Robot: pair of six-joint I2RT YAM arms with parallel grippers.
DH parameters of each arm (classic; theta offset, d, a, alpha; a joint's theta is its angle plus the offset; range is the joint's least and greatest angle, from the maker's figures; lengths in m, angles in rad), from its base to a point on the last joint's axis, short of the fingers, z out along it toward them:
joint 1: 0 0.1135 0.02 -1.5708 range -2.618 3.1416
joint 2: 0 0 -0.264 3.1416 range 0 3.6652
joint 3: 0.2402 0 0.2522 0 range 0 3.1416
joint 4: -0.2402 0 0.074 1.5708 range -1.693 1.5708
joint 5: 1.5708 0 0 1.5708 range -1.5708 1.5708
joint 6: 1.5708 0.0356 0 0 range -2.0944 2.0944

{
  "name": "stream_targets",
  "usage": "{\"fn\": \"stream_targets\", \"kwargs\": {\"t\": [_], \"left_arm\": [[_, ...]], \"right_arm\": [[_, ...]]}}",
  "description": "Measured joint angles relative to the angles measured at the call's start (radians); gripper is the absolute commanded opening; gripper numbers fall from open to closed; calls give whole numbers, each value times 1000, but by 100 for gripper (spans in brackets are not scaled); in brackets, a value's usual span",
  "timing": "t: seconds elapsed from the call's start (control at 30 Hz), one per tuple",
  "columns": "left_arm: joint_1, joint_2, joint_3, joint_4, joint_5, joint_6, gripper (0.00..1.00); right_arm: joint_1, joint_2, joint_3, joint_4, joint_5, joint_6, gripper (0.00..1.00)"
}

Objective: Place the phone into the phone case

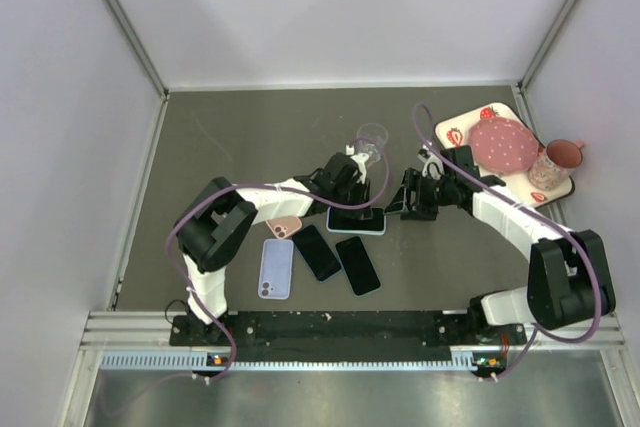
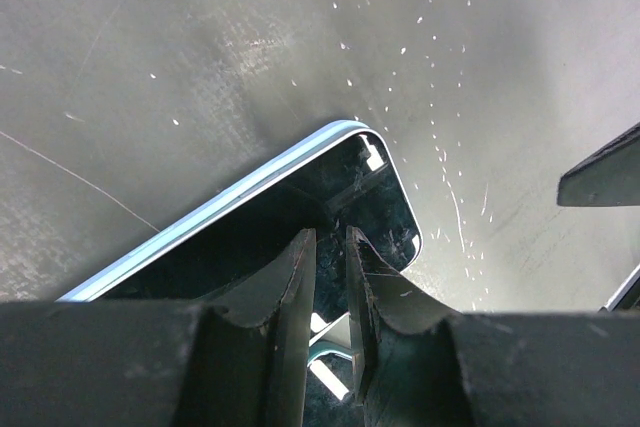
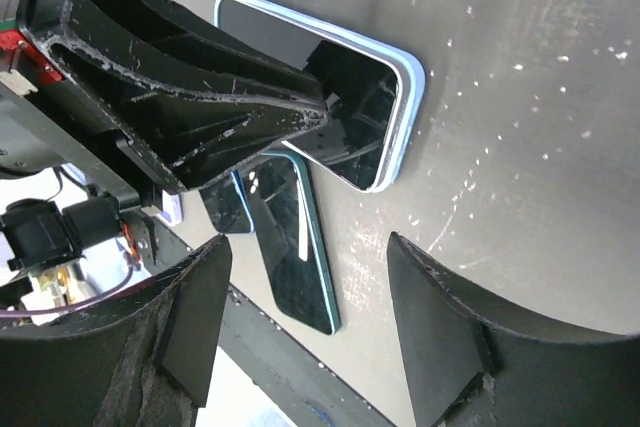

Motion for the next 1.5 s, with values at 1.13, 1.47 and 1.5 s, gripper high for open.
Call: {"fn": "stream_targets", "kwargs": {"t": [1.13, 1.47, 1.5], "left_arm": [[0, -36, -38, -19, -4, 5, 25], [0, -38, -42, -24, -3, 5, 22], [0, -38, -43, -24, -3, 5, 22]], "right_arm": [[31, 338, -30, 217, -76, 56, 18], [47, 354, 0, 174, -45, 65, 6], [51, 355, 5, 164, -37, 64, 4]]}}
